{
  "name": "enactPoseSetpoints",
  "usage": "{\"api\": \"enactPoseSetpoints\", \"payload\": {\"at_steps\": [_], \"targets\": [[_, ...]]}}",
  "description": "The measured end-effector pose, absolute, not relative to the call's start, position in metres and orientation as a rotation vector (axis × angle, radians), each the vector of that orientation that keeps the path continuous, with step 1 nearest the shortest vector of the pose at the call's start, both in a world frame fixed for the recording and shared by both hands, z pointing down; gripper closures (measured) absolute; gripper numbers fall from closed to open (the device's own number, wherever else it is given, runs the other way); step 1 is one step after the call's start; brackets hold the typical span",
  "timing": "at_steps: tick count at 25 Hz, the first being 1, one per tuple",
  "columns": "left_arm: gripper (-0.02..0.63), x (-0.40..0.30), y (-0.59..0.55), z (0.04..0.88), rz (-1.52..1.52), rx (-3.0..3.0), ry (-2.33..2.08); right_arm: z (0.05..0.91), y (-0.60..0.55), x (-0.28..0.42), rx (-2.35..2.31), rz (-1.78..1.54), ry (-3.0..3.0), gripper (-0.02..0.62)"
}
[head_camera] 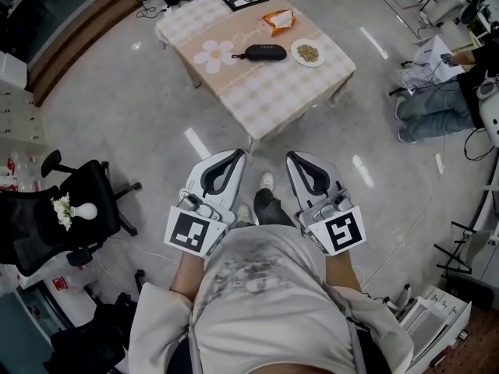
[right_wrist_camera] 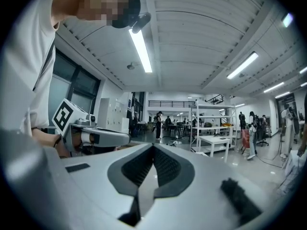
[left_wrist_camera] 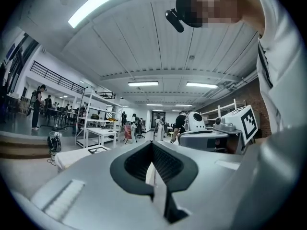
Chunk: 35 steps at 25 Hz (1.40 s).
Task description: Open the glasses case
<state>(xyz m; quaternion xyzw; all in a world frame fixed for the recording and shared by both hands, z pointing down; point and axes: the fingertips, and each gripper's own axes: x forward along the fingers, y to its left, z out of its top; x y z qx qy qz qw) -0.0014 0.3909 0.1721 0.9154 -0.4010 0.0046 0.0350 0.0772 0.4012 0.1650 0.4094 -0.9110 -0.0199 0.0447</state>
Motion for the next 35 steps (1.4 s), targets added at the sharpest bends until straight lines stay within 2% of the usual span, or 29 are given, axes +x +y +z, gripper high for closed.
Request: {"api": "enactPoseSetpoints", "payload": {"at_steps": [22,35], "targets": [[0.604,0.053,0.278,0.174,0.073,2.750,-1.360,0.172,0.283,0.129,1.073,-0.017,-2.860,0.581],[0.604,0.046,0.223,0.198,0.089,2.705,-1.298,0.188,0.222,0.119,1.081,0.038,-2.824,0.581]]}}
